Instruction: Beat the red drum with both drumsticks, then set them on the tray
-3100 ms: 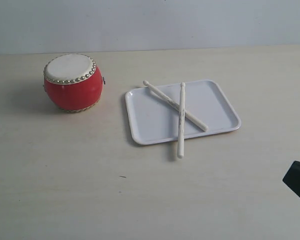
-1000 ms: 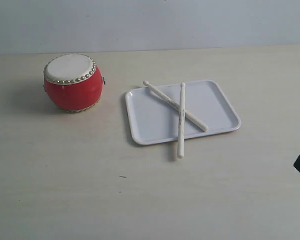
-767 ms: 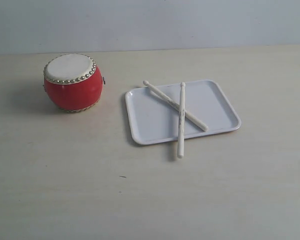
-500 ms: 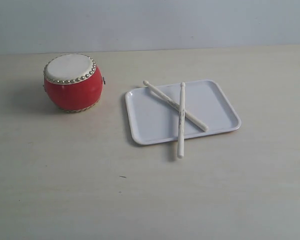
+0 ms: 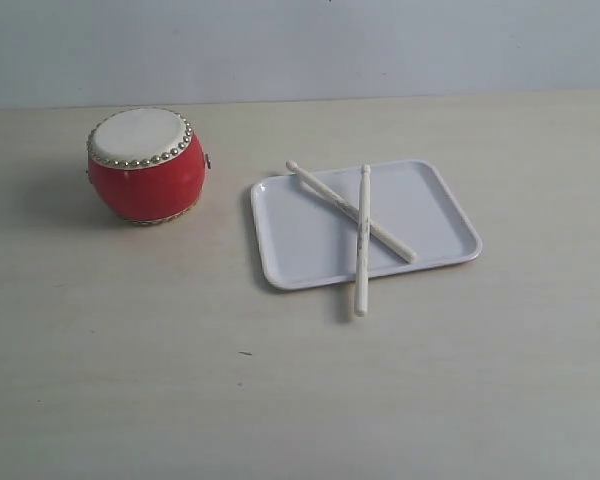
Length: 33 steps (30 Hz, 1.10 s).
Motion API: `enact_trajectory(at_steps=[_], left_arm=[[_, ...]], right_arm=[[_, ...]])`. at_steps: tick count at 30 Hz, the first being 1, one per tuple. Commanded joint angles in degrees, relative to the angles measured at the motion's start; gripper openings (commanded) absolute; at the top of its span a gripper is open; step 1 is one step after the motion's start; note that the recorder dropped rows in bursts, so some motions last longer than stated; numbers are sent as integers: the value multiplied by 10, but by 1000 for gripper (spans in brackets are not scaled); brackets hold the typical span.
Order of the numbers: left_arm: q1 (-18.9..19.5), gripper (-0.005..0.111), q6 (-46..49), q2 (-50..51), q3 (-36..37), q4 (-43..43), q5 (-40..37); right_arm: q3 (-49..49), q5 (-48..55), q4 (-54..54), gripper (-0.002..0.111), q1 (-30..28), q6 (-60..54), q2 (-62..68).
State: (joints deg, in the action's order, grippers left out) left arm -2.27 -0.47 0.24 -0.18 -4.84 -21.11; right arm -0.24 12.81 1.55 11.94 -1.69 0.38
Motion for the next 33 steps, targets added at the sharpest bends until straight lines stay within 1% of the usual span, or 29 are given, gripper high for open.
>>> enact_trajectory(at_steps=[1, 3, 5, 14, 21, 33], left_arm=[[2, 0, 1, -2, 2, -4, 7], [2, 0, 1, -2, 2, -4, 7], [2, 0, 1, -2, 2, -4, 7], [2, 0, 1, -2, 2, -4, 7], [2, 0, 1, -2, 2, -4, 7], [2, 0, 1, -2, 2, -4, 7]], right_arm=[[2, 12, 0, 0, -72, -2, -4], [2, 12, 0, 0, -97, -2, -4], [2, 12, 0, 0, -106, -2, -4], [2, 12, 1, 0, -106, 0, -4], [2, 12, 1, 0, -106, 62, -4], [2, 12, 1, 0, -106, 62, -4]])
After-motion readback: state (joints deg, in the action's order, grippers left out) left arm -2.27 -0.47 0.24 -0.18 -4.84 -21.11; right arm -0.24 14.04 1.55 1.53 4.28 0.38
